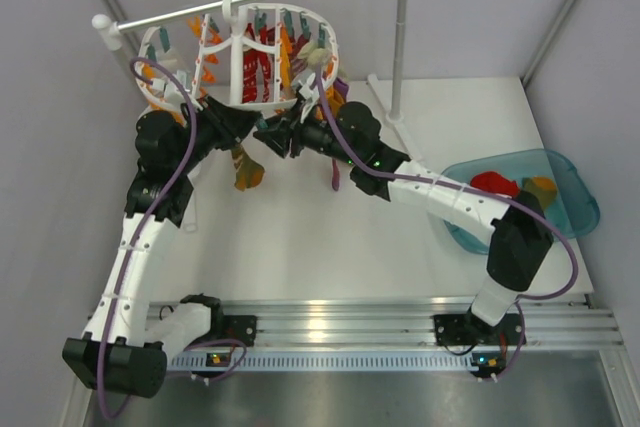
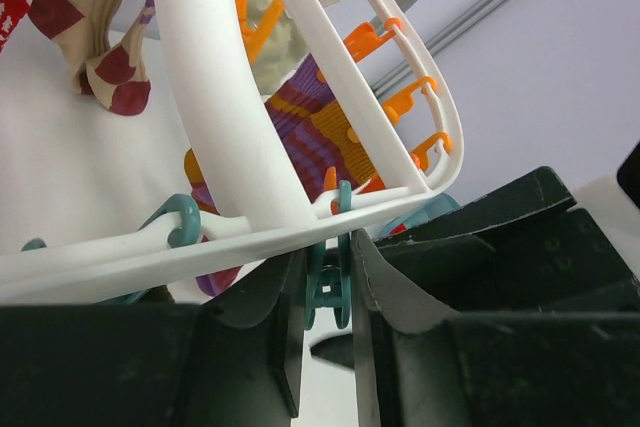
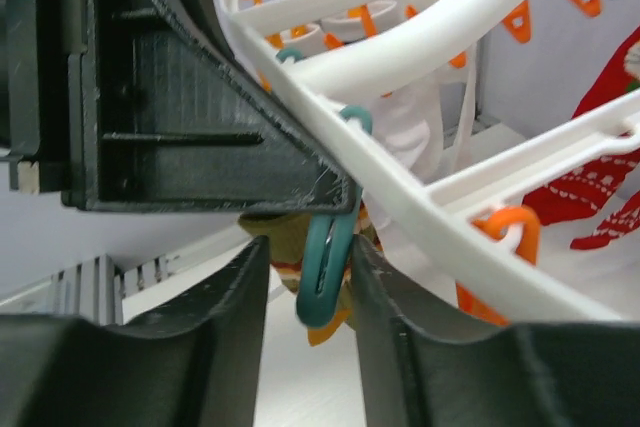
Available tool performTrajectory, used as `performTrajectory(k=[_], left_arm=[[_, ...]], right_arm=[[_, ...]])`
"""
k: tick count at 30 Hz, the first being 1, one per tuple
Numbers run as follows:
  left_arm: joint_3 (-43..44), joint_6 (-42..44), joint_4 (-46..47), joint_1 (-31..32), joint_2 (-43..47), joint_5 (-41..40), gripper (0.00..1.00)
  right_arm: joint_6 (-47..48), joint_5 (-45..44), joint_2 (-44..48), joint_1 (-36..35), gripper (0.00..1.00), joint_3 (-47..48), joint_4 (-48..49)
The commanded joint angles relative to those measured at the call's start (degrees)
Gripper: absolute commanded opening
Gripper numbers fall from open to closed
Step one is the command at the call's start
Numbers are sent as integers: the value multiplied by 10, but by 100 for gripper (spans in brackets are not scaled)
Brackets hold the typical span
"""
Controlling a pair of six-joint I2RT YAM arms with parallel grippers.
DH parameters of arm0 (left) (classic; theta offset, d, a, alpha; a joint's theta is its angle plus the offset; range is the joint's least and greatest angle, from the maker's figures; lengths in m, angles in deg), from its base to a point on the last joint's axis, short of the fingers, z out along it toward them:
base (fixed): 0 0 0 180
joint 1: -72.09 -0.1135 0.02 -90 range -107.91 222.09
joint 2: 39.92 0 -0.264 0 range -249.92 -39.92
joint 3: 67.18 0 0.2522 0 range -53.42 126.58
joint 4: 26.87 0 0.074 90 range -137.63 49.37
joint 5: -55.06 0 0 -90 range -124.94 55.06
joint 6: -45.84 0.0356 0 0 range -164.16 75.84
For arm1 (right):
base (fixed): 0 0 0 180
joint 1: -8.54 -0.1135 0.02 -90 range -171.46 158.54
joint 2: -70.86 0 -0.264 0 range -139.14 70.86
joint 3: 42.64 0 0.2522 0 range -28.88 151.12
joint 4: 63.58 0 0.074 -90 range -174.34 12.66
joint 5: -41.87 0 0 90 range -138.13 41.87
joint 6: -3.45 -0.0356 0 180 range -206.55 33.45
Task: Clip the socks to the hanger
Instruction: Open the clamp at the hanger.
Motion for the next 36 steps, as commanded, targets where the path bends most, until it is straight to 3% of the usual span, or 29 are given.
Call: performTrajectory(k=[1,4,5,8,11,16,21,24,26,27,32,33,36], left_arm=[[3,2,11,-2,-3,-12,0],[-1,7,10,-2,0,-11,0],[-2,10,11,-2,2,-11,0],[-5,15,13,-2,5,-8,0],[-11,18,14,-2,11,-8,0],[-18,27,17,-2,22,-6,0],[-30,29,26,-1,34,-6,0],[-31,30,32,-2,38,-6,0],[-30,30,38,-2,40,-4,0],[-30,30,39,-2,41,-5,0],[-25,27,48,-2,36,-3,0],[-24,26,49,-2,35,-4,0],[-24,27,52,-2,37,-5,0]], right_arm=[[23,48,52,0,40,5,-59],[42,73,95,19,54,-19,-100],[50,81,108,24,65,-28,-132],[77,105,169,47,87,-74,-194],[95,139,247,91,100,-124,-269],[189,178,307,226,100,-132,-448],[202,46,340,394,100,-140,-593],[157,-76,363,498,90,-180,-606],[126,-111,362,567,79,-190,-619],[113,-112,357,631,77,-190,-621],[62,-168,292,785,59,-185,-616],[53,-167,279,832,59,-186,-613],[38,-173,237,884,58,-193,-585]])
